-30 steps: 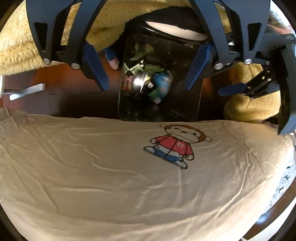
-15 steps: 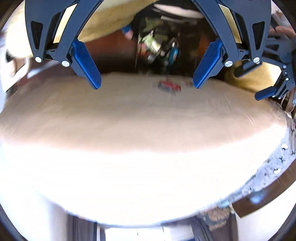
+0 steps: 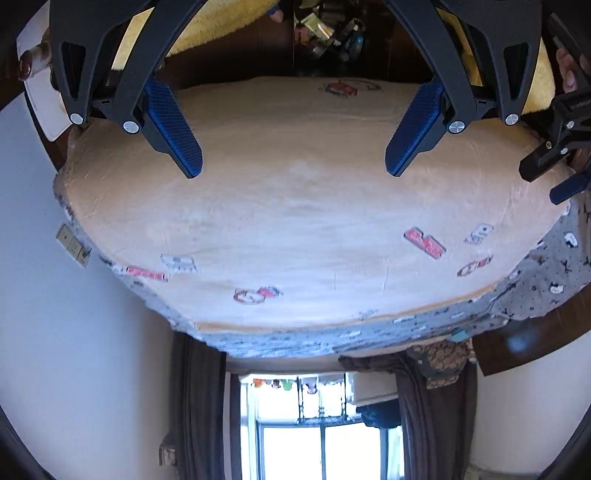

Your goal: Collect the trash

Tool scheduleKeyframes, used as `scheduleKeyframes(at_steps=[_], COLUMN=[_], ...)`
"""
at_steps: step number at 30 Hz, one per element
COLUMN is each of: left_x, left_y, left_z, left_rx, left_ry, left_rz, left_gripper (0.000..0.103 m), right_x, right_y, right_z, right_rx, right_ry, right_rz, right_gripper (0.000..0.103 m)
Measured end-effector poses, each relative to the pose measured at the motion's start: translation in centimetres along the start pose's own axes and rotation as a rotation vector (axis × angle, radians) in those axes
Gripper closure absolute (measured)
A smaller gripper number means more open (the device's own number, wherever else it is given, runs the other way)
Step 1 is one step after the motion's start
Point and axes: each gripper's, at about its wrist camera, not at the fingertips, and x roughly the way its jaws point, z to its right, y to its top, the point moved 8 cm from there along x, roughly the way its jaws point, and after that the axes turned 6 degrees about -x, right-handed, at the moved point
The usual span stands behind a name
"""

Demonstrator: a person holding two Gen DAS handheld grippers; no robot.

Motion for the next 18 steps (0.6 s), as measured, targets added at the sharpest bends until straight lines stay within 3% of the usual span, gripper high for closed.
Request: scheduleKeyframes(at_steps=[8, 18], left_x=[-2.0, -2.0], left_y=[2.2, 1.2], left_z=[-0.1, -0.2], left_rx=[-0.04, -0.035], left_ry=[0.01, 0.016], left_rz=[0.081, 0.055], left_gripper=[0.008, 0.008], right_x=[-2.9, -2.5], right_y=[2.7, 2.3], right_z=[0.0, -1.1], right_rx=[-0.009, -0.013], right_ry=[-0.05, -0.046], right_rz=[0.122, 0.088], right_gripper=[0.004, 0.004])
